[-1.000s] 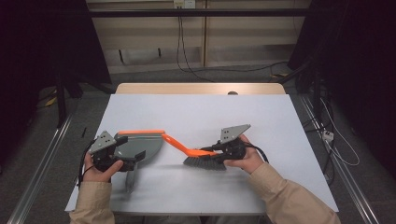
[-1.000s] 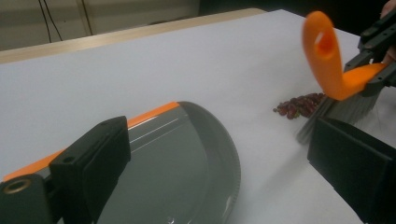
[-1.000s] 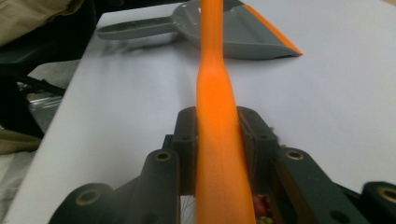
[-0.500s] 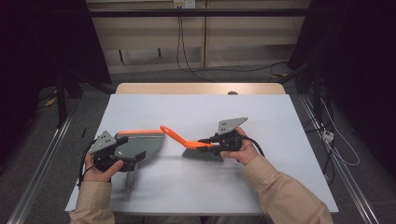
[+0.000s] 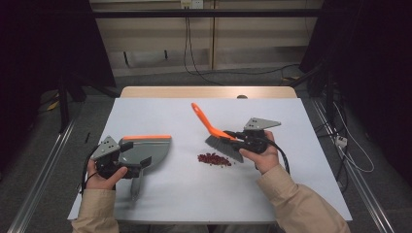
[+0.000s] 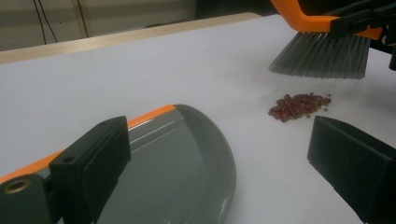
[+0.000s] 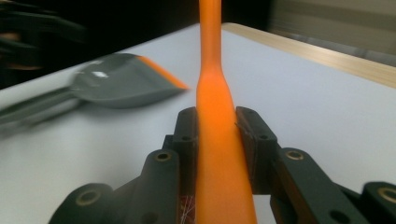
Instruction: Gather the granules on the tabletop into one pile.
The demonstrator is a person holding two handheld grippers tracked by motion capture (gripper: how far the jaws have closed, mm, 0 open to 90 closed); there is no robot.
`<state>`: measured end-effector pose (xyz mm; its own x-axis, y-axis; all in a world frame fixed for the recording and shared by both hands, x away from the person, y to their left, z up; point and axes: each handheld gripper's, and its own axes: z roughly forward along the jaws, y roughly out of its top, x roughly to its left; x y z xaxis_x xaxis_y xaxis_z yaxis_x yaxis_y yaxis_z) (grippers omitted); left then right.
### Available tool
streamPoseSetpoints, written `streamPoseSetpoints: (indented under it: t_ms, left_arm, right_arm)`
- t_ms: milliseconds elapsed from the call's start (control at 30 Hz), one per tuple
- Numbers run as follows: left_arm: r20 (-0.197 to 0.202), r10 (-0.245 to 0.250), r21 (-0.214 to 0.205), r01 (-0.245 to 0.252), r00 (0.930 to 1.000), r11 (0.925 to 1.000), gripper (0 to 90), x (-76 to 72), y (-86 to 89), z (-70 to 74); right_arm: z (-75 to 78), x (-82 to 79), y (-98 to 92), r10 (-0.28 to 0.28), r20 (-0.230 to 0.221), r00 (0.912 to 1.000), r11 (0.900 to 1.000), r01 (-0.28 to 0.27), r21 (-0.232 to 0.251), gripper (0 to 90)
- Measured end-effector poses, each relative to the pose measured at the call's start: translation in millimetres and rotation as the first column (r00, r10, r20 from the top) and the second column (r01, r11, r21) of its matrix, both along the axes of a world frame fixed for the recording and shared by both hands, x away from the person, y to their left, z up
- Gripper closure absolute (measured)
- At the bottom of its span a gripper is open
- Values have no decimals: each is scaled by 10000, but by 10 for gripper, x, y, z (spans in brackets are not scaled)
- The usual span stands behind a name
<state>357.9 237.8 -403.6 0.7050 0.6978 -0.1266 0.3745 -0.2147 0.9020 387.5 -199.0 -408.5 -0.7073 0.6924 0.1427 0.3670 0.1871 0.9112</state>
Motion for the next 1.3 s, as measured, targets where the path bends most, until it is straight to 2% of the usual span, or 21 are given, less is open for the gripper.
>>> streamPoseSetpoints:
  t_ms: [67,133,267,367,400,467,600,700,867,900,967,1000,1133,1233,1300]
  left_arm:
    - [-5,-84,-23,84,10000,10000,59,4,-17,-8]
    - [-14,-214,10,214,9998,9998,59,10,-40,-16]
    - [-32,-260,-219,260,9997,9994,59,22,-43,-13]
    - [1,-333,-375,333,9994,9987,59,30,-46,-10]
    - [-1,-360,-390,360,9994,9986,59,32,-49,-10]
    - [-23,-384,-441,383,9993,9983,59,36,-51,-9]
    - [-4,-329,-509,329,9995,9982,59,37,-35,-3]
    - [25,-343,-552,344,9994,9979,59,29,-33,6]
    - [21,-374,-595,375,9993,9975,59,27,-39,7]
    - [23,-374,-608,375,9993,9974,59,27,-38,8]
    - [23,-370,-657,371,9993,9971,59,30,-32,10]
    - [25,-350,-699,351,9994,9969,59,30,-30,12]
    - [62,-388,-722,391,9992,9966,59,35,-24,21]
    - [63,-413,-766,417,9991,9962,59,37,-36,22]
    - [83,-442,-761,447,9990,9961,59,38,-42,25]
  right_arm:
    - [-21,-73,-62,-1022,39,9948,9945,1023,-205,714]
    - [-68,-133,-119,-1847,14,9828,9824,1847,-293,714]
    - [-167,-237,-185,-3294,97,9441,9419,3293,-669,714]
    - [-208,-279,-208,-3913,437,9192,9127,3937,-1093,714]
    - [-220,-292,-216,-4154,358,9089,9018,4166,-1151,714]
    - [-236,-310,-217,-4404,318,8972,8889,4408,-1250,714]
    - [-241,-350,-156,-4657,436,8839,8720,4667,-1474,714]
    - [-250,-390,-60,-4744,493,8789,8652,4758,-1583,714]
    - [-272,-432,105,-5245,590,8494,8372,5271,-1459,714]
    - [-278,-432,129,-5284,582,8470,8357,5310,-1406,714]
    - [-282,-437,178,-5438,622,8369,8256,5468,-1394,714]
    - [-287,-437,199,-5472,538,8353,8259,5492,-1272,714]
    - [-295,-445,291,-5646,666,8227,8127,5682,-1293,713]
    - [-300,-441,341,-5702,594,8193,8114,5731,-1149,713]
    - [-305,-440,364,-5665,347,8233,8193,5673,-834,713]
